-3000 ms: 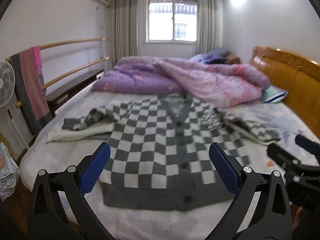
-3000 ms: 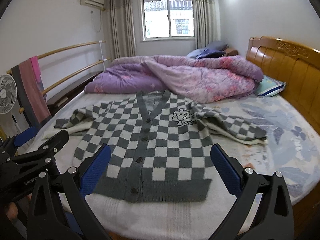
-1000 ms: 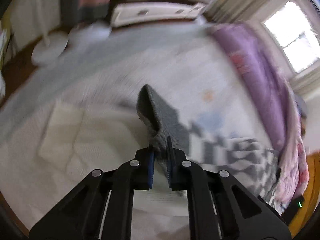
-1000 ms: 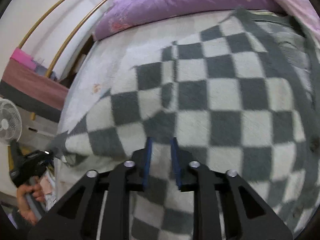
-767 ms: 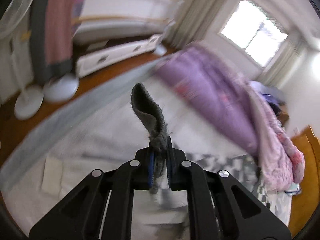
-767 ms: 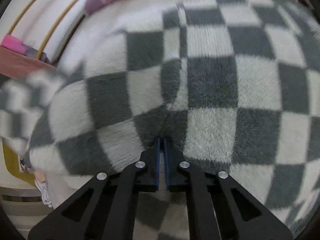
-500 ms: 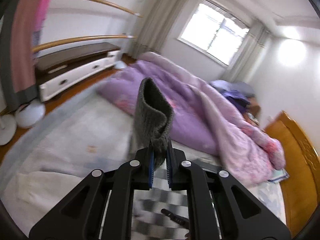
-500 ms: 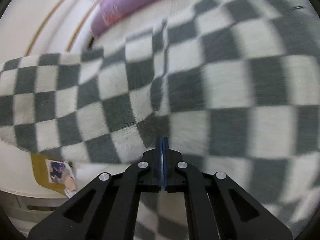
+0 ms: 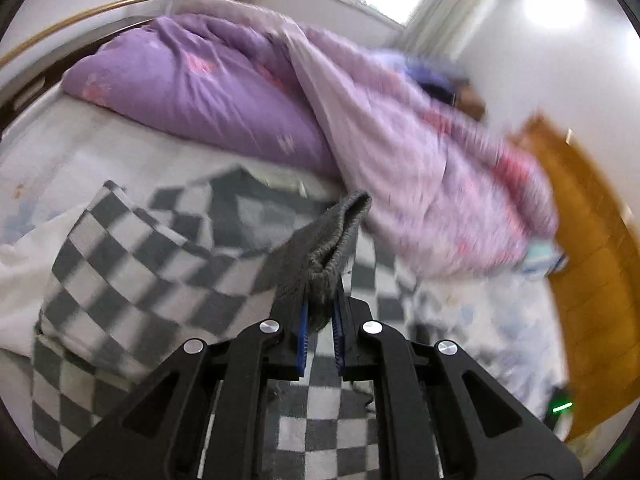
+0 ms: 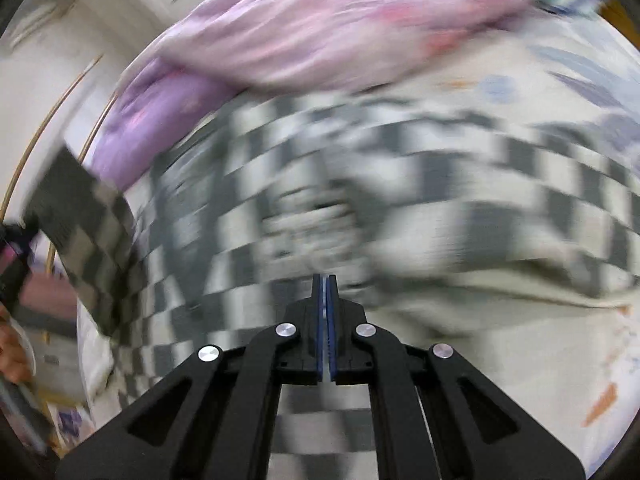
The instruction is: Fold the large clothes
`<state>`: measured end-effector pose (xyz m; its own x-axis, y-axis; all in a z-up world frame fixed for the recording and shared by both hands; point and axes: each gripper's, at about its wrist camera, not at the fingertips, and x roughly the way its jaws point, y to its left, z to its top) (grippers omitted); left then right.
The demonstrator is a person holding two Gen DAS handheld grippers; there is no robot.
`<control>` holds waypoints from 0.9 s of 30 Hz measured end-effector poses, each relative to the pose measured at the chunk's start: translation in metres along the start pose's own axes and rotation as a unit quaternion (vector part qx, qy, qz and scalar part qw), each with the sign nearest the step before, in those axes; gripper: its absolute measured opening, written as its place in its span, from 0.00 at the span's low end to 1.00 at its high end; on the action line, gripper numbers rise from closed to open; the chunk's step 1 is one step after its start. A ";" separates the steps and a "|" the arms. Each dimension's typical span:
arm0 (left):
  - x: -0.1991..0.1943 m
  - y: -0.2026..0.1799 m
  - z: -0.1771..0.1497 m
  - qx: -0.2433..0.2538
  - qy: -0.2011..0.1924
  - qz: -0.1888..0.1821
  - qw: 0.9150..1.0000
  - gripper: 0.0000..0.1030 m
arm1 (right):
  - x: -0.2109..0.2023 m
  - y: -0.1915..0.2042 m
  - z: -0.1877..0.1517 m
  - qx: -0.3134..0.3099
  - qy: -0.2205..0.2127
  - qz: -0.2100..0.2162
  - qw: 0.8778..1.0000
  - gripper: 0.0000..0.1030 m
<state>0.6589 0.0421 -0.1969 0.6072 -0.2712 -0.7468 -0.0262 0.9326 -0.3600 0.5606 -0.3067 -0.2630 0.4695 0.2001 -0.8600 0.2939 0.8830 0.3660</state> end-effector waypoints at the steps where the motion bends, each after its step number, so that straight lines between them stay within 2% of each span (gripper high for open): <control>1: 0.014 -0.008 -0.010 0.003 0.013 0.001 1.000 0.09 | -0.006 -0.020 -0.001 0.018 -0.007 -0.004 1.000 0.03; 3: 0.049 -0.024 -0.029 0.020 0.038 0.009 0.999 0.09 | -0.010 -0.046 0.000 0.053 -0.017 -0.010 0.998 0.05; 5: 0.083 -0.038 -0.050 0.057 0.065 0.043 0.995 0.09 | -0.021 -0.090 -0.001 0.100 -0.026 -0.017 0.994 0.05; 7: 0.101 -0.037 -0.072 0.057 0.088 0.053 0.993 0.10 | -0.034 -0.122 -0.002 0.129 -0.038 -0.027 0.991 0.05; 10: 0.115 -0.040 -0.087 0.052 0.092 0.072 0.992 0.10 | -0.050 -0.164 -0.006 0.175 -0.056 -0.035 0.982 0.05; 13: 0.117 -0.046 -0.084 0.043 0.072 0.081 0.993 0.10 | -0.060 -0.201 -0.017 0.242 -0.069 -0.021 0.968 0.05; 15: 0.111 -0.053 -0.080 0.038 0.057 0.082 0.994 0.10 | -0.061 -0.222 -0.024 0.293 -0.073 -0.003 0.953 0.06; 16: 0.113 -0.055 -0.078 0.036 0.055 0.082 0.995 0.10 | -0.061 -0.235 -0.029 0.327 -0.074 0.004 0.942 0.07; 18: 0.122 -0.056 -0.080 0.038 0.075 0.085 0.993 0.10 | -0.061 -0.259 -0.042 0.389 -0.072 0.021 0.918 0.13; 19: 0.127 -0.058 -0.083 0.044 0.085 0.091 0.991 0.12 | -0.060 -0.266 -0.047 0.410 -0.069 0.028 0.909 0.16; 21: 0.140 -0.063 -0.092 0.061 0.109 0.094 0.988 0.18 | -0.058 -0.272 -0.053 0.428 -0.071 0.037 0.900 0.21; 22: 0.147 -0.064 -0.096 0.066 0.126 0.092 0.986 0.22 | -0.056 -0.271 -0.053 0.430 -0.068 0.038 0.900 0.23; 23: 0.154 -0.065 -0.102 0.069 0.142 0.092 0.983 0.23 | -0.055 -0.271 -0.053 0.431 -0.059 0.027 0.900 0.28; 24: 0.156 -0.066 -0.104 0.069 0.146 0.083 0.983 0.25 | -0.054 -0.269 -0.054 0.431 -0.056 0.022 0.900 0.32; 25: 0.159 -0.069 -0.107 0.070 0.153 0.070 0.983 0.37 | -0.050 -0.269 -0.052 0.432 -0.057 0.030 0.900 0.32; 26: 0.160 -0.074 -0.109 0.078 0.154 0.065 0.983 0.43 | -0.046 -0.268 -0.051 0.432 -0.057 0.035 0.899 0.32; 27: 0.162 -0.078 -0.111 0.088 0.156 0.060 0.982 0.43 | -0.043 -0.267 -0.050 0.433 -0.057 0.035 0.899 0.32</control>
<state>0.6711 -0.1008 -0.3516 0.3346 -0.1903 -0.9230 0.0714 0.9817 -0.1765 0.4197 -0.5301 -0.3414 0.5800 0.1530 -0.8001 0.7751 0.1985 0.5999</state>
